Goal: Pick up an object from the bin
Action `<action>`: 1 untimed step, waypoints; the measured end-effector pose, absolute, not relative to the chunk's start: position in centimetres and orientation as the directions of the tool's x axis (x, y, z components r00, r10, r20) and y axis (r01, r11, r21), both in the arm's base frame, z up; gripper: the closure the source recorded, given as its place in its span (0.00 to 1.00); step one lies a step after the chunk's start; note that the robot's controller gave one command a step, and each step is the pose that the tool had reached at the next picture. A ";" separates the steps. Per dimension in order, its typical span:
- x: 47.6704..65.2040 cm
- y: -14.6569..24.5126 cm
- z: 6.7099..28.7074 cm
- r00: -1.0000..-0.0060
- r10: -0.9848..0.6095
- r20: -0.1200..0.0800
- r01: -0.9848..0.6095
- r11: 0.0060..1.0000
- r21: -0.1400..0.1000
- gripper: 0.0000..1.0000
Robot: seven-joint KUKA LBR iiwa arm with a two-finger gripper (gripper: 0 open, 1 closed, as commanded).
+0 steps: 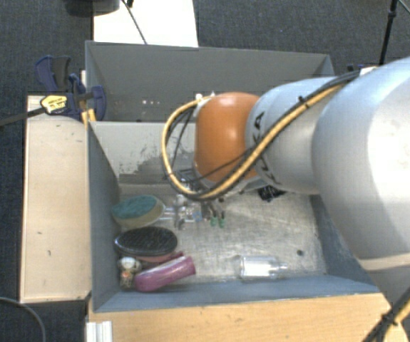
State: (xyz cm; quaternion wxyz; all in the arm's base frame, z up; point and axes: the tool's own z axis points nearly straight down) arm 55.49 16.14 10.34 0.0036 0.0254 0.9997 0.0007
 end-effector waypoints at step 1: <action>55.7 16.2 17.6 -0.999 0.045 -0.009 0.045 0.999 0.003 1.00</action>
Offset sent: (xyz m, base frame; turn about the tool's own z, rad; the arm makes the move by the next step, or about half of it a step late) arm -0.0001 -0.0001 0.0677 0.0000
